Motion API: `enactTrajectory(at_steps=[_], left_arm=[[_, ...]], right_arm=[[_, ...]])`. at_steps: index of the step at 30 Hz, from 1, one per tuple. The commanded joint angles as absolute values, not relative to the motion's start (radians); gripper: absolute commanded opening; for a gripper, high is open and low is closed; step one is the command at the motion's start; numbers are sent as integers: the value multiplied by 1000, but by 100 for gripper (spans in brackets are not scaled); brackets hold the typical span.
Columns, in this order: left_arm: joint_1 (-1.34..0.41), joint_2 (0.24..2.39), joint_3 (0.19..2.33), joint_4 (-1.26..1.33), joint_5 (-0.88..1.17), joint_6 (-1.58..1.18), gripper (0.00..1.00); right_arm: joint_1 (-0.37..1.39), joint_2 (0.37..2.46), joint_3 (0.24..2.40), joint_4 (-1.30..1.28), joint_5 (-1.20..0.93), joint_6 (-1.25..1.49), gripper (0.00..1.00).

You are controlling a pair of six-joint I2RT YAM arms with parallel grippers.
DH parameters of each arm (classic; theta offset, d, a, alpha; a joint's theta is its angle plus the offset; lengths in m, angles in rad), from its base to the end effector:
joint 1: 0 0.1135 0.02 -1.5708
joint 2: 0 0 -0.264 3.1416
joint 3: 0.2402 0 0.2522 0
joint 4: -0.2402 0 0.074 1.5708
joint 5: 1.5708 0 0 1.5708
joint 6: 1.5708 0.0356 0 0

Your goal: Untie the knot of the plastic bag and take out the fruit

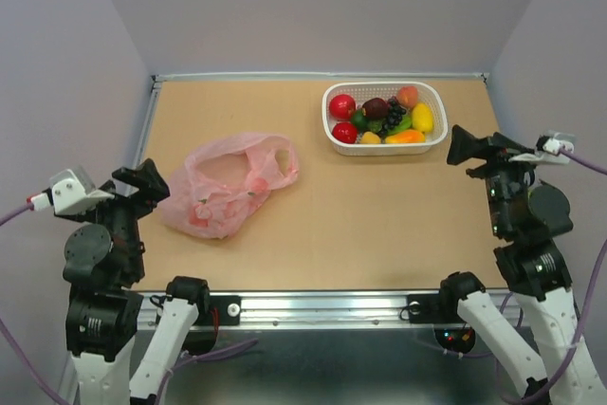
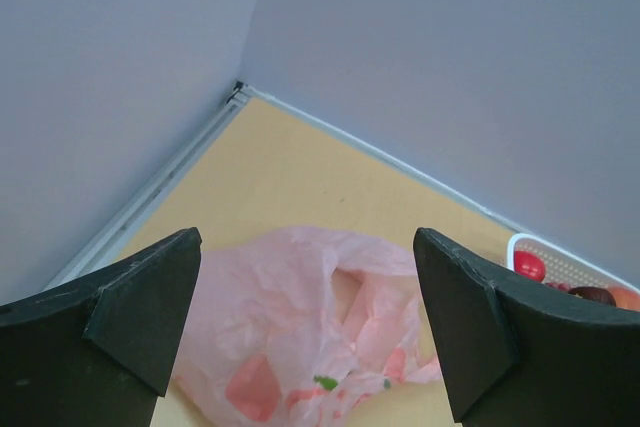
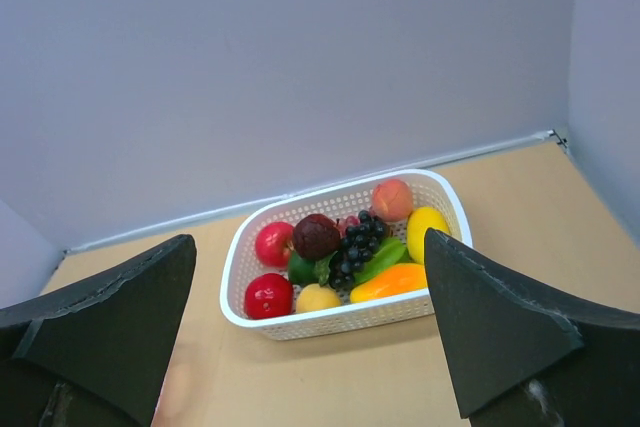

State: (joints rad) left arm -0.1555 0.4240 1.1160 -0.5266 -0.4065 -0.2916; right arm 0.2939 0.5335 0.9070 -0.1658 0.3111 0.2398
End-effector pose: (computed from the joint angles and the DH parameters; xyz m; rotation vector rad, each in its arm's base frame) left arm 0.0367 0.0085 0.4422 -0.4286 1.3532 -0.0839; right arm 0.1031 0.0198 0.4152 0.2247 1.3586 0.2350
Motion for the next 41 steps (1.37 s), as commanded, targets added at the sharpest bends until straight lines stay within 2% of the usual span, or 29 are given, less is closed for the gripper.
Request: enactTrajectory(at_steps=[1, 8, 21, 41], left_arm=[[-158, 345, 1071, -644, -485, -357, 99], [-158, 195, 1097, -788, -482, -414, 99], [-158, 129, 1097, -928, -508, -483, 99], [-158, 130, 1124, -1015, -434, -566, 99]], right_arm=[[290, 404, 864, -277, 321, 235, 100], [299, 252, 877, -408, 308, 195, 100], [314, 86, 943, -610, 296, 242, 100], [341, 23, 945, -670, 319, 235, 100]])
